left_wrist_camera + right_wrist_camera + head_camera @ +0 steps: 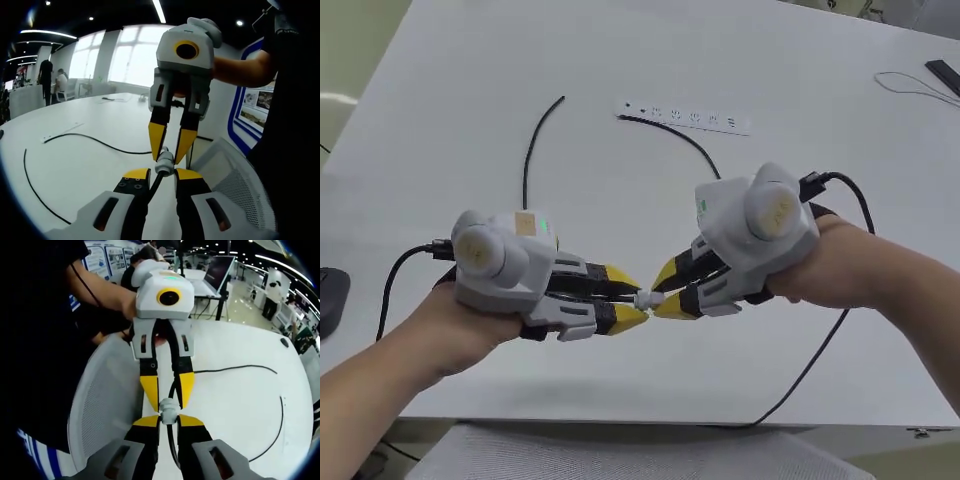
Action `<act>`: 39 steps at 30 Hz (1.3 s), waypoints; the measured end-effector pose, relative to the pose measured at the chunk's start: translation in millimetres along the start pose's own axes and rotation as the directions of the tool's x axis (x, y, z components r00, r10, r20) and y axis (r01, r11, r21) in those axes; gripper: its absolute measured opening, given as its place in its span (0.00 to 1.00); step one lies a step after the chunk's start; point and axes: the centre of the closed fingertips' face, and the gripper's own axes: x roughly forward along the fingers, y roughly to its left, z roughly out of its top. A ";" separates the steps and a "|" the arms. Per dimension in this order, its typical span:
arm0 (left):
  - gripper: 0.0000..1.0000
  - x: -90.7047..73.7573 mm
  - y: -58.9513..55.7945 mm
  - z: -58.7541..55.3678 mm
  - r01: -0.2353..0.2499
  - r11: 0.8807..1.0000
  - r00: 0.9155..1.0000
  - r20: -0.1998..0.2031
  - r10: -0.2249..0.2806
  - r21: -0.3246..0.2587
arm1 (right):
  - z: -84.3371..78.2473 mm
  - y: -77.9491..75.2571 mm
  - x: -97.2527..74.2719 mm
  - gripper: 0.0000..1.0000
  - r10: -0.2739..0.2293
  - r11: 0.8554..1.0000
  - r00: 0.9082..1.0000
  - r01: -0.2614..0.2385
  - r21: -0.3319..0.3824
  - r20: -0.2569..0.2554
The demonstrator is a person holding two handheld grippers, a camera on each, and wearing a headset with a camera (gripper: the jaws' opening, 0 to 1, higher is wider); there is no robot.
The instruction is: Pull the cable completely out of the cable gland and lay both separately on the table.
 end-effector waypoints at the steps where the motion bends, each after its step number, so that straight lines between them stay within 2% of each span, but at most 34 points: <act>1: 0.19 0.2 -0.4 0.0 0.002 1.000 1.000 0.000 -0.002 0.002 | -0.2 0.1 -0.1 0.07 0.001 1.000 1.000 -0.001 -0.005 0.000; 8: 0.15 2.6 -3.3 1.6 -0.002 1.000 1.000 0.000 0.002 0.025 | -3.0 -1.5 -0.5 0.07 -0.003 1.000 1.000 0.003 -0.018 0.003; 15: 0.16 3.4 -1.5 1.2 -0.010 1.000 1.000 -0.005 0.010 0.000 | -4.2 -0.7 -1.4 0.07 0.001 1.000 1.000 -0.001 -0.016 0.022; 18: 0.16 2.5 -1.1 4.6 -0.012 1.000 1.000 0.014 0.012 -0.011 | -4.7 -1.4 -1.5 0.07 0.006 1.000 1.000 -0.005 -0.020 0.027; 21: 0.16 3.2 -1.6 5.1 -0.014 1.000 1.000 0.015 0.014 -0.004 | -4.2 -1.8 -1.7 0.07 0.008 1.000 1.000 -0.007 -0.025 0.029; 23: 0.16 4.6 -1.5 0.7 -0.019 1.000 1.000 -0.006 0.019 0.009 | -2.4 -2.4 -2.6 0.06 0.012 1.000 0.999 -0.012 -0.023 0.041; 27: 0.16 3.9 -1.4 3.3 -0.040 0.999 0.999 0.008 0.040 0.033 | -3.2 -3.6 -3.0 0.06 0.018 1.000 0.999 -0.017 -0.024 0.048; 30: 0.16 3.9 -0.9 4.2 -0.045 0.999 0.999 0.011 0.045 0.022 | -3.8 -3.5 -3.0 0.07 0.024 1.000 0.998 -0.023 -0.019 0.051; 34: 0.15 3.1 -1.8 1.8 -0.045 0.999 0.999 -0.010 0.045 -0.003 | -3.6 -1.1 -0.7 0.07 0.034 0.999 0.998 -0.033 -0.024 0.057; 39: 0.15 -1.3 -4.9 -0.8 -0.037 0.999 0.998 -0.041 0.037 0.009 | -0.8 3.0 2.7 0.08 0.045 0.999 0.993 -0.045 0.002 0.110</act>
